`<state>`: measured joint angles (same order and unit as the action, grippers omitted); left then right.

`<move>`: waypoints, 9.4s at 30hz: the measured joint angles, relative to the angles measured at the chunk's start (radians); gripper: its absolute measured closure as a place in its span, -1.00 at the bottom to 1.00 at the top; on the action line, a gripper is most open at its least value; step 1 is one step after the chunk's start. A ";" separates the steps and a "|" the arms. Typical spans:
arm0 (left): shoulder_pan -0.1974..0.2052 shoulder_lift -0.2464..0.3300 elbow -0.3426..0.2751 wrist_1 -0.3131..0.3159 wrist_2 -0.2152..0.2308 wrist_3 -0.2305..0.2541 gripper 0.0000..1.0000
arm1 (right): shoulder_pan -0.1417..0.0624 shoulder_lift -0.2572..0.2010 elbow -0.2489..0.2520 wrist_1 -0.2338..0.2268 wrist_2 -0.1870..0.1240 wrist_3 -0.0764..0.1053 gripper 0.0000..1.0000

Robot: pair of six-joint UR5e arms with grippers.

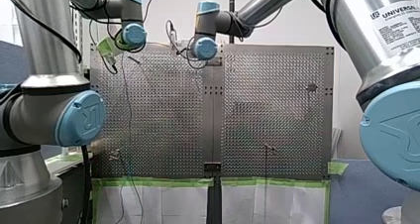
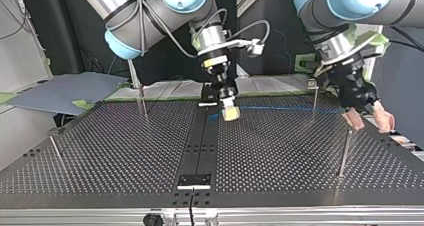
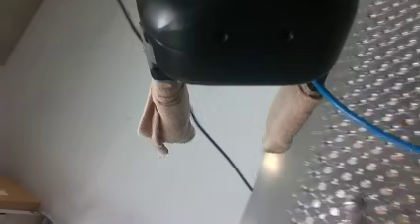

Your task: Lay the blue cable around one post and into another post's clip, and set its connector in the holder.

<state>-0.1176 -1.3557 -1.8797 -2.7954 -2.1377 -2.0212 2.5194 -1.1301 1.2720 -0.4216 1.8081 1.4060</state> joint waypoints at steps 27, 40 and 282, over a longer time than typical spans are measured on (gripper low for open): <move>0.276 -0.043 0.098 -0.003 0.277 -0.146 -1.00 | 0.026 0.078 -0.203 0.077 -0.050 -0.008 1.00; 0.364 -0.141 0.142 0.011 0.379 -0.150 -1.00 | 0.033 0.120 -0.262 0.095 -0.060 -0.003 1.00; 0.352 -0.373 0.148 0.046 0.513 -0.160 -1.00 | -0.933 0.489 0.589 -0.646 -0.506 0.097 1.00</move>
<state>0.2343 -1.7284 -1.7315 -2.7498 -1.6252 -2.1809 1.5866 -0.6412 1.8606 -1.0676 1.3018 1.5030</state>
